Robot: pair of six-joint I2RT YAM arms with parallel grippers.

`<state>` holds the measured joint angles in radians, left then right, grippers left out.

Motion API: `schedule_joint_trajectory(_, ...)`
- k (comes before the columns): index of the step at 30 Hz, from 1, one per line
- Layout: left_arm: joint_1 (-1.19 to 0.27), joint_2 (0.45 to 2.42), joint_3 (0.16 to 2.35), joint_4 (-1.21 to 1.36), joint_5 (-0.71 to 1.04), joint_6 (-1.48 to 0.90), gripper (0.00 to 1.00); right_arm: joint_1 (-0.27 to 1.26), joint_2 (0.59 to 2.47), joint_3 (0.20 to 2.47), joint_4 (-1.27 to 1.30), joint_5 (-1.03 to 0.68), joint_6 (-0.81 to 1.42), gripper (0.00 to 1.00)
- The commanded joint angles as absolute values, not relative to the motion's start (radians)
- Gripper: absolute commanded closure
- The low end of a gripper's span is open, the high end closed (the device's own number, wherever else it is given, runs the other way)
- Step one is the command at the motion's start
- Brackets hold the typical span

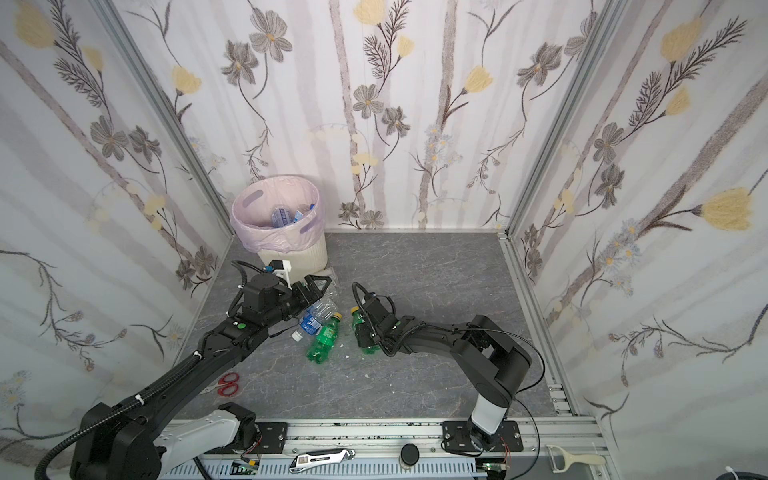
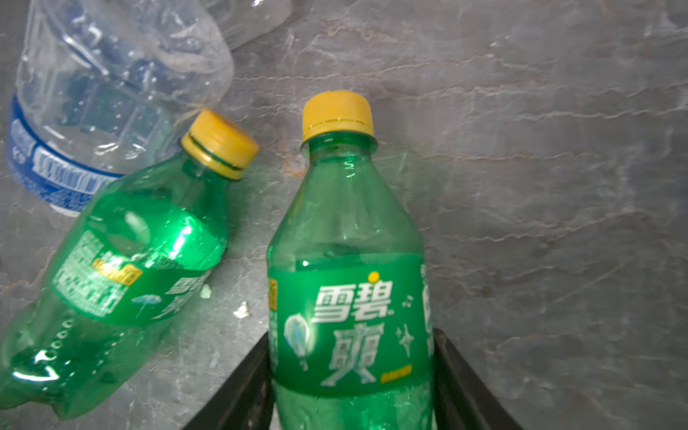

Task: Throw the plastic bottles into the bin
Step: 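Lower the right gripper onto the green yellow-capped bottle and close it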

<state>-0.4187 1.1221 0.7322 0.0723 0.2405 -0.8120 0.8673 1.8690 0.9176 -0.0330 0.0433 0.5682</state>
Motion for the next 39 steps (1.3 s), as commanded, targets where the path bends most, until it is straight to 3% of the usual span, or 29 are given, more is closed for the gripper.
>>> schedule_joint_trajectory(1, -0.424, 1.144, 0.758, 0.1, 0.251, -0.774, 0.0, 0.83, 1.855, 0.918, -0.043, 0.035, 0.514, 0.43)
schedule_joint_trajectory(6, -0.464, 1.195, 0.78, 0.114, 0.208, -0.783, 0.0, 0.735, 1.868, 0.929, -0.048, 0.021, 0.469, 0.42)
schedule_joint_trajectory(10, -0.505, 1.244, 0.804, 0.136, 0.202, -0.777, 0.0, 0.699, 1.87, 0.936, -0.044, 0.017, 0.456, 0.35)
schedule_joint_trajectory(26, -0.517, 1.367, 0.831, 0.249, 0.239, -0.83, 0.0, 0.687, 1.868, 0.88, -0.011, -0.007, 0.54, 0.26)
schedule_joint_trajectory(39, -0.517, 1.467, 0.909, 0.264, 0.275, -0.839, 0.0, 0.687, 1.836, 0.882, -0.007, -0.017, 0.536, 0.39)
